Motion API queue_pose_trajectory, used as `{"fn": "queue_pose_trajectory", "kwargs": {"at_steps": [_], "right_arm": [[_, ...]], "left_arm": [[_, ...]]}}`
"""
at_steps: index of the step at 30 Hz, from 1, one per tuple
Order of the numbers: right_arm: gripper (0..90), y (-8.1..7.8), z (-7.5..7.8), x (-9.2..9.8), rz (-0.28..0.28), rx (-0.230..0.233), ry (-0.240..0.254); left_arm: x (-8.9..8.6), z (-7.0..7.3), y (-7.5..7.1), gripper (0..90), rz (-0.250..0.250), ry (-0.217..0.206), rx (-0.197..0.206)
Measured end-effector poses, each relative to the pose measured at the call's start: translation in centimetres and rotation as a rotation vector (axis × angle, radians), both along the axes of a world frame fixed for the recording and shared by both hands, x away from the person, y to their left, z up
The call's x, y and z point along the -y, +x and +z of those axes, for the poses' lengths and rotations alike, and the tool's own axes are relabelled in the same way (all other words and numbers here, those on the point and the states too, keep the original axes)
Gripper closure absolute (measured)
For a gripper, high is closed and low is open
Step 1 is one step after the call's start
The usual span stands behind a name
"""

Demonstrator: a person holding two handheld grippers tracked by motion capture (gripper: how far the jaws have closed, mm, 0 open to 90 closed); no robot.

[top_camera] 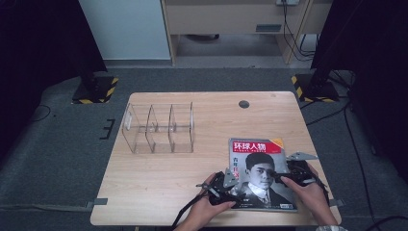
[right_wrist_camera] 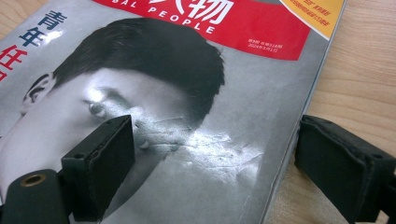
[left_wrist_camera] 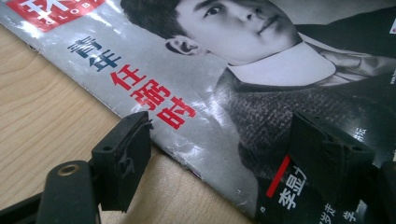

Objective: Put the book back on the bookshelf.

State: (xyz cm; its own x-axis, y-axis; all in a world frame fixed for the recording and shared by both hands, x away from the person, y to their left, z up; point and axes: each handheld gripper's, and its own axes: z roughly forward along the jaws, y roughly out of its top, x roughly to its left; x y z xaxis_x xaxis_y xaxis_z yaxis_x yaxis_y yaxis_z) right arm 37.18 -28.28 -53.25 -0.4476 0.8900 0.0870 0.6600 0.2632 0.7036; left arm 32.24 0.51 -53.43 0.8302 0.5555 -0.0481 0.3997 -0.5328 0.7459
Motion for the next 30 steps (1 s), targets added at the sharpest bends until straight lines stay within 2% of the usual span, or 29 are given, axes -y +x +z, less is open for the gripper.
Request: {"fn": "queue_pose_trajectory", "kwargs": {"at_steps": [15,30], "right_arm": [[19.2,-0.2,0.8,0.1,-0.006,0.022,0.020],[36.9,-0.6,1.9,0.2,-0.012,0.065,0.040]], "left_arm": [[0.0,0.0,0.1,19.8,0.001,0.005,-0.005],[0.1,0.0,0.1,19.7,0.003,0.008,-0.003]]}}
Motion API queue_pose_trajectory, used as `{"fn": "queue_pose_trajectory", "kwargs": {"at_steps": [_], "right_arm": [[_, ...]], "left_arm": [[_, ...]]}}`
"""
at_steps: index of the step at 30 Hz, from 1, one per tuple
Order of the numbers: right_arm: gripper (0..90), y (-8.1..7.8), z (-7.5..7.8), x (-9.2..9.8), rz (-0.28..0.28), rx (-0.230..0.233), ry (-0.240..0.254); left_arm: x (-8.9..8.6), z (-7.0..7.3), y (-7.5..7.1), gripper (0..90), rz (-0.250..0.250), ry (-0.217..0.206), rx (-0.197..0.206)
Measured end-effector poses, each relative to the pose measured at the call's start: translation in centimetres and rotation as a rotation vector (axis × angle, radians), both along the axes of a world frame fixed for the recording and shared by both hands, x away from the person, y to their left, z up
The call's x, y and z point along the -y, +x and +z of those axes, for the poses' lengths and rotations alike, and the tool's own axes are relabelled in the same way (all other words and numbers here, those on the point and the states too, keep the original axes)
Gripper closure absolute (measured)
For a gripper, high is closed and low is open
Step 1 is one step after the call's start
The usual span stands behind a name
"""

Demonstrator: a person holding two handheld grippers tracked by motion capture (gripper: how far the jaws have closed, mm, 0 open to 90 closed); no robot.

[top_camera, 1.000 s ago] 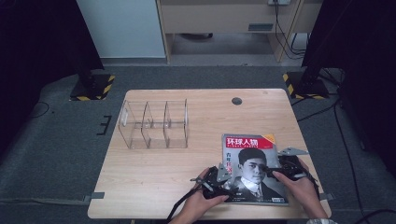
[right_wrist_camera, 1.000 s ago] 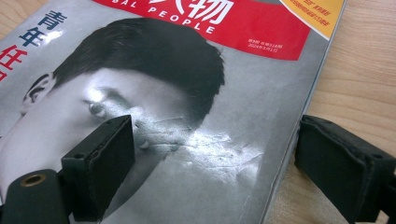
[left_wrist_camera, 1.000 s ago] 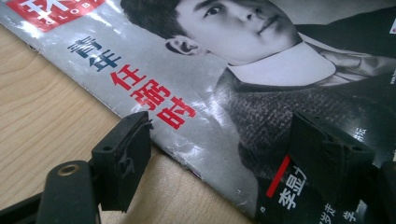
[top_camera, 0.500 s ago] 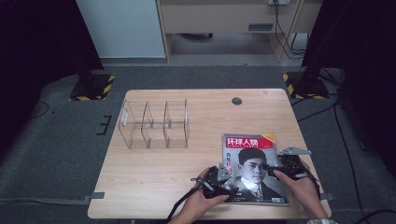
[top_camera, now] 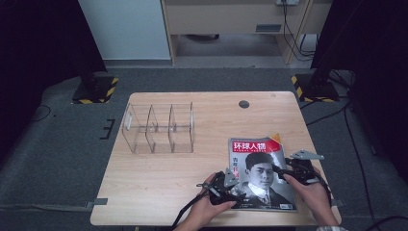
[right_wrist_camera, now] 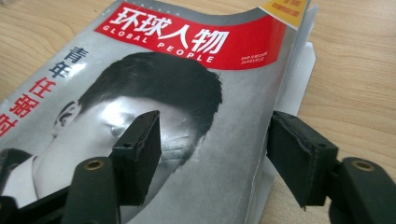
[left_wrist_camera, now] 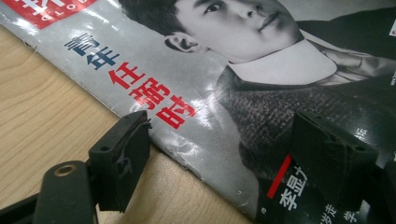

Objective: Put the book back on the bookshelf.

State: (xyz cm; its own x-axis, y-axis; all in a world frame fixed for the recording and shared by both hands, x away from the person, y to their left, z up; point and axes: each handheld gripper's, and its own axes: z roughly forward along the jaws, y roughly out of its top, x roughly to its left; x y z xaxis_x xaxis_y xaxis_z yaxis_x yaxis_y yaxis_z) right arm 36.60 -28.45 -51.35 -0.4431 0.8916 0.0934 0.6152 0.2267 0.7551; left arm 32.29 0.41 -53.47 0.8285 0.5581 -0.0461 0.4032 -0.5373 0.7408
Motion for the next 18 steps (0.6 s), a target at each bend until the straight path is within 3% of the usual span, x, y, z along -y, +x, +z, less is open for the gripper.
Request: {"fn": "queue_pose_trajectory", "kwargs": {"at_steps": [12,18], "right_arm": [[44.0,-0.35,0.78,-0.54,0.032,0.042,0.044],[45.2,-0.34,0.55,-0.71,0.041,0.033,0.040]], "left_arm": [[0.02,-0.01,-0.03,19.7,0.001,-0.001,-0.002],[0.02,-0.01,-0.03,19.7,0.001,-0.001,-0.002]]}}
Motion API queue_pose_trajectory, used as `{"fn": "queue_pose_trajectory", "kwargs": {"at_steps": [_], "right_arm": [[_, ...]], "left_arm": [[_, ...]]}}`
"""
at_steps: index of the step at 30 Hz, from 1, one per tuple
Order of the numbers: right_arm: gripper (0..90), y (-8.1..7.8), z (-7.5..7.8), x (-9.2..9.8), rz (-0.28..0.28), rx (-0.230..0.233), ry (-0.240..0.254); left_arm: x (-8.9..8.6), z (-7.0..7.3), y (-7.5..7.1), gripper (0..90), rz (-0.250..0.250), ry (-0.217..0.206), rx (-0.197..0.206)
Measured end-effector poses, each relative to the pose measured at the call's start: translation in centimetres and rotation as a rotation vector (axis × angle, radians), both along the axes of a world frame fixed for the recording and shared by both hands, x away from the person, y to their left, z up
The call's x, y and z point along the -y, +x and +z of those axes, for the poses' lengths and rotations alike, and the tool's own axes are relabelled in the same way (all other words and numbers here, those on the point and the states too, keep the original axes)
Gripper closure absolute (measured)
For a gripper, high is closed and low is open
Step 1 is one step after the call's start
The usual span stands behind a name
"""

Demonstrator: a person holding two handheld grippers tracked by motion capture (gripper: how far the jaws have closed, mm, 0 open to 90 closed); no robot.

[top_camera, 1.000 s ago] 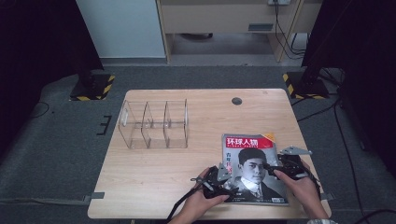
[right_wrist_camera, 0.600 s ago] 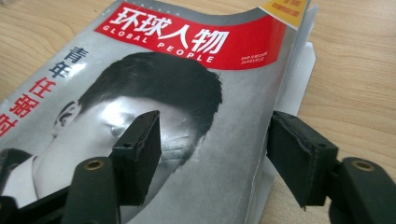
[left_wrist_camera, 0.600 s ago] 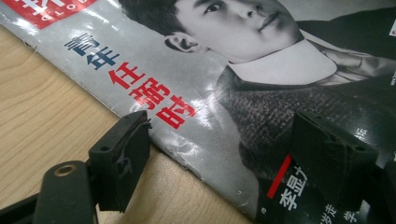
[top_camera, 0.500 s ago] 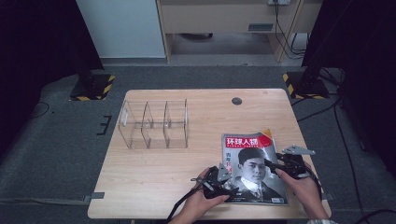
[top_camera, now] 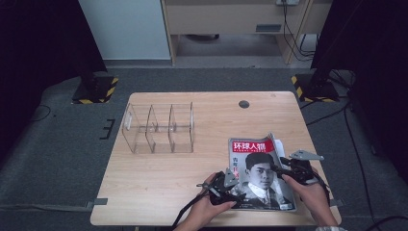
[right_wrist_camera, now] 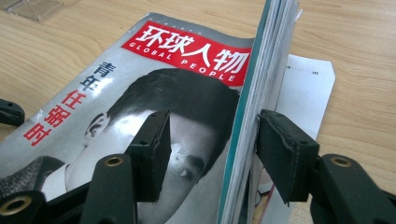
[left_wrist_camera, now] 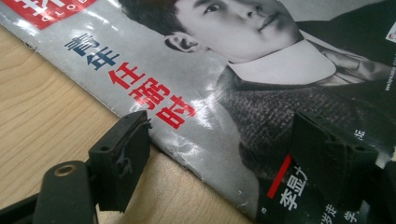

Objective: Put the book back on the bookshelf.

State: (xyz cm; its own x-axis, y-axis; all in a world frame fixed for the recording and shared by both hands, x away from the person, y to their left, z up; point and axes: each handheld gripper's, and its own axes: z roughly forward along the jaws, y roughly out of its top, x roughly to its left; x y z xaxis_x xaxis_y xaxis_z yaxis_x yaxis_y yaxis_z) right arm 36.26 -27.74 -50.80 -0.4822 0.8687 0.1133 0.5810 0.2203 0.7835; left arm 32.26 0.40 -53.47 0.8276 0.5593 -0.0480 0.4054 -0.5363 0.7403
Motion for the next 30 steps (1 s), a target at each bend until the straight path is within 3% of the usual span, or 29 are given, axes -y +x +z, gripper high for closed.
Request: {"fn": "queue_pose_trajectory", "kwargs": {"at_steps": [21,25,30], "right_arm": [[37.0,0.4,-1.3,-0.3,-0.010,-0.031,-0.038],[33.8,0.7,-1.8,-0.5,-0.026,-0.064,-0.083],[37.6,0.8,-1.7,-0.4,-0.032,-0.075,-0.088]], "left_arm": [[0.0,0.0,0.0,19.7,0.002,0.000,0.000],[0.0,0.0,0.0,19.7,0.002,0.000,0.000],[0.0,0.0,0.0,19.7,0.002,0.000,0.001]]}}
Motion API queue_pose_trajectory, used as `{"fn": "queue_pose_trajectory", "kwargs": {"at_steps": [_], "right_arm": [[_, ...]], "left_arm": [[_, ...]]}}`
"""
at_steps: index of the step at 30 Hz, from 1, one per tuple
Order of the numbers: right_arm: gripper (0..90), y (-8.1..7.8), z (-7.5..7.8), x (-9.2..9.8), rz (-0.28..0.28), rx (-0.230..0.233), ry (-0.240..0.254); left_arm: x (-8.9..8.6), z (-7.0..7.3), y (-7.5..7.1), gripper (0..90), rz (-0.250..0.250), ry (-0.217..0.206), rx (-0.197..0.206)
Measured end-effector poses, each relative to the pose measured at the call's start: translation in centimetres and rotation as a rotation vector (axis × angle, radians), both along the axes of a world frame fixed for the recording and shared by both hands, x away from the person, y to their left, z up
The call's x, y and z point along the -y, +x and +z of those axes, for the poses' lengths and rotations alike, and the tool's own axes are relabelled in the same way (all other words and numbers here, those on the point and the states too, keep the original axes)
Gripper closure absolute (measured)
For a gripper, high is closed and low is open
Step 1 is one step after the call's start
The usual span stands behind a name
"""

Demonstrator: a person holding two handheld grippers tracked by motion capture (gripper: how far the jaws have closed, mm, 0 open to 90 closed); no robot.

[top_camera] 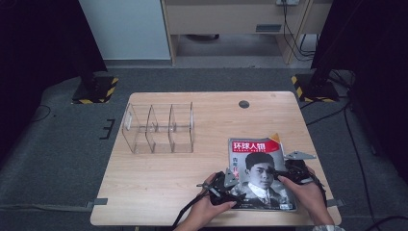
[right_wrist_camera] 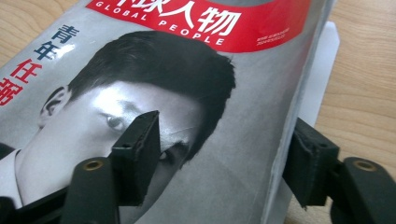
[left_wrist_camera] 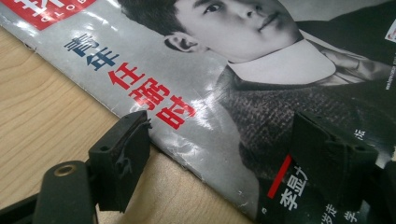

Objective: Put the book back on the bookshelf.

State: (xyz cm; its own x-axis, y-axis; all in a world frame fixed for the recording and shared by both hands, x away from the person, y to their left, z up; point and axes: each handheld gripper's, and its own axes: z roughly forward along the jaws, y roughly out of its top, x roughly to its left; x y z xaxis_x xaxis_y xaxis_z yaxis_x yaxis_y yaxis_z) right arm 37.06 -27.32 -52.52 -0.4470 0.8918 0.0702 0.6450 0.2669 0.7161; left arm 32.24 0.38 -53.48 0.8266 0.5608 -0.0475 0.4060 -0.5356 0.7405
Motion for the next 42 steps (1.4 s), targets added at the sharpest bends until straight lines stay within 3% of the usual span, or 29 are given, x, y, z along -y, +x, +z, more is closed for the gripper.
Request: {"fn": "queue_pose_trajectory", "kwargs": {"at_steps": [7,10,14,19,22,23,28,35,42], "right_arm": [[55.2,-0.4,1.1,0.5,0.011,0.042,0.038],[57.4,-0.6,1.3,0.3,0.028,0.053,0.063],[56.5,-0.5,1.0,-0.1,0.034,0.043,0.035],[46.5,-0.3,0.7,-0.8,0.029,0.026,0.009],[48.3,-0.3,0.7,-1.0,0.025,0.025,-0.005],[55.6,-0.3,0.7,-0.9,0.016,0.031,-0.022],[63.8,-0.2,0.7,-0.5,0.004,0.037,-0.021],[60.4,0.3,0.7,-0.6,-0.020,0.013,-0.009],[64.3,0.6,0.8,-1.1,-0.031,0.008,-0.061]], "left_arm": [[0.0,0.0,0.0,19.7,0.000,0.000,0.000],[0.0,0.0,0.0,19.7,0.000,0.000,0.000],[0.0,0.0,0.0,19.7,0.000,0.000,0.000],[0.0,0.0,0.0,19.7,0.000,0.000,0.000],[0.0,0.0,0.0,19.7,0.000,0.000,0.000],[0.0,0.0,0.0,19.7,0.000,0.000,0.000],[0.0,0.0,0.0,19.7,0.001,0.000,-0.001],[0.1,0.0,0.0,19.7,0.006,0.001,0.000],[0.0,0.0,0.0,19.6,0.007,0.002,0.000]]}}
